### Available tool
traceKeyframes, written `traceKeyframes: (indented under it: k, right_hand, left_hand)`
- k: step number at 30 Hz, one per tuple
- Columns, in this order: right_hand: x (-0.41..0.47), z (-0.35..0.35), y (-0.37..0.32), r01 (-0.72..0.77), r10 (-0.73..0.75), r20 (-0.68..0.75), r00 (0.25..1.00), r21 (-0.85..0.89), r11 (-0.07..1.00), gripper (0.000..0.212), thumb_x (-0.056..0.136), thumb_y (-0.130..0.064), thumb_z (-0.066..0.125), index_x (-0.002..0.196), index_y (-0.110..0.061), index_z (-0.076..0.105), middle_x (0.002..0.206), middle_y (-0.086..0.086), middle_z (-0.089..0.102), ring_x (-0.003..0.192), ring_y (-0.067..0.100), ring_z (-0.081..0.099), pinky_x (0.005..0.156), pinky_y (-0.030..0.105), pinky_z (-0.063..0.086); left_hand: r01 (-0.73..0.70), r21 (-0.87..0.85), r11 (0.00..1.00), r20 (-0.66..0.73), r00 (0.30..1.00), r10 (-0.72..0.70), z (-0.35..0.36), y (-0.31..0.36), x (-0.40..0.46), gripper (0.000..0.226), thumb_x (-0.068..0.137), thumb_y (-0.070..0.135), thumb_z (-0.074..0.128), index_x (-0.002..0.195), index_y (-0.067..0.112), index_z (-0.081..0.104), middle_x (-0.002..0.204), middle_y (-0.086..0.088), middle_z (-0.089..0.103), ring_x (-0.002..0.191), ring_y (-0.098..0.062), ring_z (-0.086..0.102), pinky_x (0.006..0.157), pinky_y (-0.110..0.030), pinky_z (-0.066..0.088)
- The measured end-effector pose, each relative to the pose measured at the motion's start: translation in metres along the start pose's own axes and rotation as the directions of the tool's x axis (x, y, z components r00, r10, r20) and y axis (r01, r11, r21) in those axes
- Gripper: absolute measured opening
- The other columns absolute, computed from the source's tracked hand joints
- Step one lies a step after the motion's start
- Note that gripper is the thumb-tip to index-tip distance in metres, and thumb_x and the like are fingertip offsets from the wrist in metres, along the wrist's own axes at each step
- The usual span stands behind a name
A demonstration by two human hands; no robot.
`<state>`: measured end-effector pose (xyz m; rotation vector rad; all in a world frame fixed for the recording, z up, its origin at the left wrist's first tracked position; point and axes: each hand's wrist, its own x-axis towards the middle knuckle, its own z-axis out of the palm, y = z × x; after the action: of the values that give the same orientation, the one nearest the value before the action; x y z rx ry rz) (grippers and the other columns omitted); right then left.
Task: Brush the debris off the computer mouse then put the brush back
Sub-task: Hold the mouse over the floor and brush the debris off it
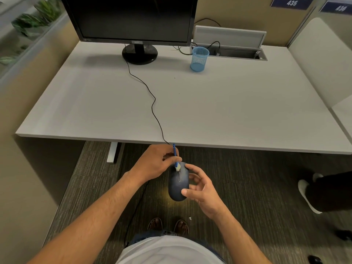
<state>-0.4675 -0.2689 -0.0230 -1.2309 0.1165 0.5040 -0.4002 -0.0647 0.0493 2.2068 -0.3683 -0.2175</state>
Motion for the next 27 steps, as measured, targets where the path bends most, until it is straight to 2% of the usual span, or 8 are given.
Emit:
traceKeyframes:
  k: [3, 6, 11, 14, 16, 22, 25, 27]
  right_hand:
    - [0.0, 0.0, 0.0, 0.002, -0.002, 0.001, 1.0, -0.01, 1.0, 0.079, 0.066, -0.011, 0.091, 0.135, -0.032, 0.06, 0.137, 0.011, 0.057, 0.114, 0.037, 0.068, 0.084, 0.041, 0.058]
    - [0.001, -0.001, -0.002, 0.008, -0.008, -0.006, 1.0, -0.005, 1.0, 0.078, 0.066, -0.009, 0.09, 0.135, -0.031, 0.06, 0.138, 0.013, 0.057, 0.114, 0.037, 0.067, 0.084, 0.042, 0.058]
    - [0.003, -0.002, -0.006, 0.004, -0.004, 0.0, 1.0, -0.001, 1.0, 0.078, 0.067, -0.008, 0.089, 0.135, -0.032, 0.059, 0.137, 0.013, 0.056, 0.113, 0.039, 0.068, 0.084, 0.043, 0.059]
    - [0.004, -0.002, -0.007, 0.0, 0.0, 0.002, 1.0, 0.007, 1.0, 0.078, 0.066, -0.009, 0.09, 0.134, -0.032, 0.06, 0.138, 0.014, 0.056, 0.112, 0.04, 0.068, 0.085, 0.044, 0.059]
    - [0.004, 0.0, -0.007, -0.001, 0.001, 0.002, 1.0, 0.005, 1.0, 0.078, 0.065, -0.01, 0.09, 0.134, -0.032, 0.06, 0.138, 0.014, 0.056, 0.112, 0.04, 0.068, 0.084, 0.044, 0.059]
    - [0.003, -0.001, -0.004, -0.003, 0.003, -0.01, 1.0, -0.005, 1.0, 0.079, 0.066, -0.01, 0.09, 0.135, -0.032, 0.059, 0.138, 0.013, 0.055, 0.113, 0.038, 0.068, 0.081, 0.039, 0.059]
    - [0.004, 0.0, -0.004, -0.002, 0.002, -0.013, 1.0, -0.002, 1.0, 0.079, 0.066, -0.011, 0.09, 0.135, -0.032, 0.059, 0.138, 0.011, 0.056, 0.112, 0.037, 0.068, 0.08, 0.037, 0.058]
    - [0.004, 0.001, -0.005, -0.001, 0.001, -0.013, 1.0, 0.005, 1.0, 0.079, 0.066, -0.01, 0.09, 0.136, -0.031, 0.059, 0.137, 0.012, 0.056, 0.111, 0.037, 0.069, 0.079, 0.037, 0.059]
  left_hand:
    - [-0.017, 0.047, 0.999, -0.041, 0.999, 0.019, 0.001, 0.002, 0.002, 0.013, 0.094, 0.028, 0.067, 0.096, 0.017, 0.072, 0.089, 0.005, 0.071, 0.085, -0.01, 0.065, 0.083, -0.04, 0.054]
    - [-0.023, 0.041, 0.999, -0.084, 0.996, 0.027, 0.002, 0.001, 0.003, 0.015, 0.094, 0.029, 0.066, 0.097, 0.015, 0.073, 0.091, 0.003, 0.073, 0.088, -0.012, 0.067, 0.085, -0.04, 0.055]
    - [-0.008, -0.115, 0.993, -0.079, 0.997, -0.001, 0.001, 0.0, 0.002, 0.01, 0.093, 0.028, 0.068, 0.097, 0.021, 0.073, 0.093, 0.011, 0.073, 0.092, -0.001, 0.068, 0.084, -0.017, 0.054]
    - [-0.018, -0.152, 0.988, -0.038, 0.999, 0.012, 0.002, 0.0, 0.001, 0.006, 0.092, 0.026, 0.07, 0.094, 0.022, 0.073, 0.089, 0.014, 0.072, 0.09, -0.001, 0.068, 0.082, -0.013, 0.053]
    - [-0.036, -0.118, 0.992, -0.026, 0.999, 0.033, 0.002, -0.001, 0.0, 0.007, 0.092, 0.026, 0.069, 0.095, 0.02, 0.073, 0.087, 0.012, 0.072, 0.088, -0.001, 0.067, 0.08, -0.014, 0.053]
    - [-0.128, 0.182, 0.975, -0.053, 0.989, 0.139, -0.003, -0.009, -0.003, 0.011, 0.095, 0.026, 0.066, 0.095, 0.016, 0.07, 0.086, 0.004, 0.068, 0.078, -0.009, 0.062, 0.073, -0.03, 0.052]
    - [-0.166, 0.183, 0.969, -0.096, 0.978, 0.186, -0.004, -0.008, -0.005, 0.011, 0.095, 0.026, 0.067, 0.094, 0.016, 0.07, 0.084, 0.009, 0.066, 0.073, -0.002, 0.058, 0.069, -0.016, 0.046]
    - [-0.184, 0.133, 0.974, -0.1, 0.975, 0.198, -0.002, -0.006, -0.006, 0.01, 0.094, 0.026, 0.068, 0.095, 0.017, 0.07, 0.085, 0.009, 0.067, 0.077, -0.002, 0.059, 0.069, -0.014, 0.045]
